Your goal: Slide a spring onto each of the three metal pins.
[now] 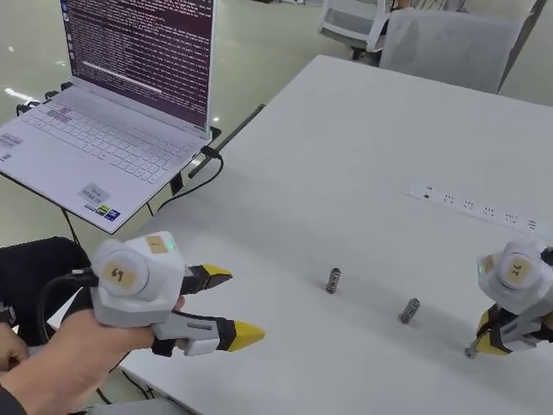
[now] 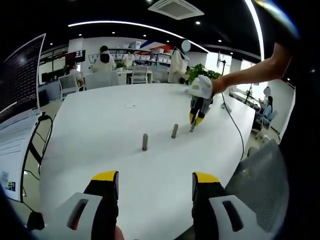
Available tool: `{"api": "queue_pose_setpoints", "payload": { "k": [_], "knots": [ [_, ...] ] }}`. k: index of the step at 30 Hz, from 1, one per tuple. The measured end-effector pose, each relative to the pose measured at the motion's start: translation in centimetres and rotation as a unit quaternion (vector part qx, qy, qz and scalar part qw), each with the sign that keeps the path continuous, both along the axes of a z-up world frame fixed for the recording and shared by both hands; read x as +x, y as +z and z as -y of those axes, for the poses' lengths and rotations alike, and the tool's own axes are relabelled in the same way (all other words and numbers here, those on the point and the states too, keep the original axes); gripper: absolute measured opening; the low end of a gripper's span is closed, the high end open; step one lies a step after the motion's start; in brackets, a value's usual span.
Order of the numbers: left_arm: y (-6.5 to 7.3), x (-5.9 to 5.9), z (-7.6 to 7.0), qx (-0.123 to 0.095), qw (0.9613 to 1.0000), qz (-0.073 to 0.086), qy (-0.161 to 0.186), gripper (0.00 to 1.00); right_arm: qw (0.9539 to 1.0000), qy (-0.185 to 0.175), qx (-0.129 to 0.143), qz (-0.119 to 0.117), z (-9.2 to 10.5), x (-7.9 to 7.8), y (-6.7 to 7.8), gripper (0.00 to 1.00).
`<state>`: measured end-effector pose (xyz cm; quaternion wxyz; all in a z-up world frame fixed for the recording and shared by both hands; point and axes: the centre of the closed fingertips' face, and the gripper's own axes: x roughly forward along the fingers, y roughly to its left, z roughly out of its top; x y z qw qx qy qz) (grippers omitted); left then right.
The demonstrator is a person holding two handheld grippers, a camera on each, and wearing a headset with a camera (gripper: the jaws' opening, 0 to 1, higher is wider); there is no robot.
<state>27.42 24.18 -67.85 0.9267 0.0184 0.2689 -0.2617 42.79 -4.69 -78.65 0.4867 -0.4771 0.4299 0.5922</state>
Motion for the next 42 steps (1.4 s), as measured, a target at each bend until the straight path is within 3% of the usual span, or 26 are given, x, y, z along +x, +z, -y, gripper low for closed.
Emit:
{"api": "queue_pose_setpoints", "payload": {
  "k": [10, 24, 42],
  "knots": [
    [0.4, 0.1, -0.4, 0.005, 1.0, 0.001, 0.004, 0.56, 1.0, -0.006, -0.004, -0.001, -0.2, 0.0, -1.0, 0.09],
    [0.3, -0.1, -0.4, 0.006, 1.0, -0.004, 0.006, 0.59, 0.9999, -0.004, -0.013, 0.002, 0.2, 0.1, -1.3, 0.11],
    [0.2, -0.1, -0.4, 0.002, 1.0, -0.003, 0.002, 0.6, 0.9992, -0.031, 0.007, 0.025, 0.3, 0.9, 0.8, 0.26]
  ]
}}
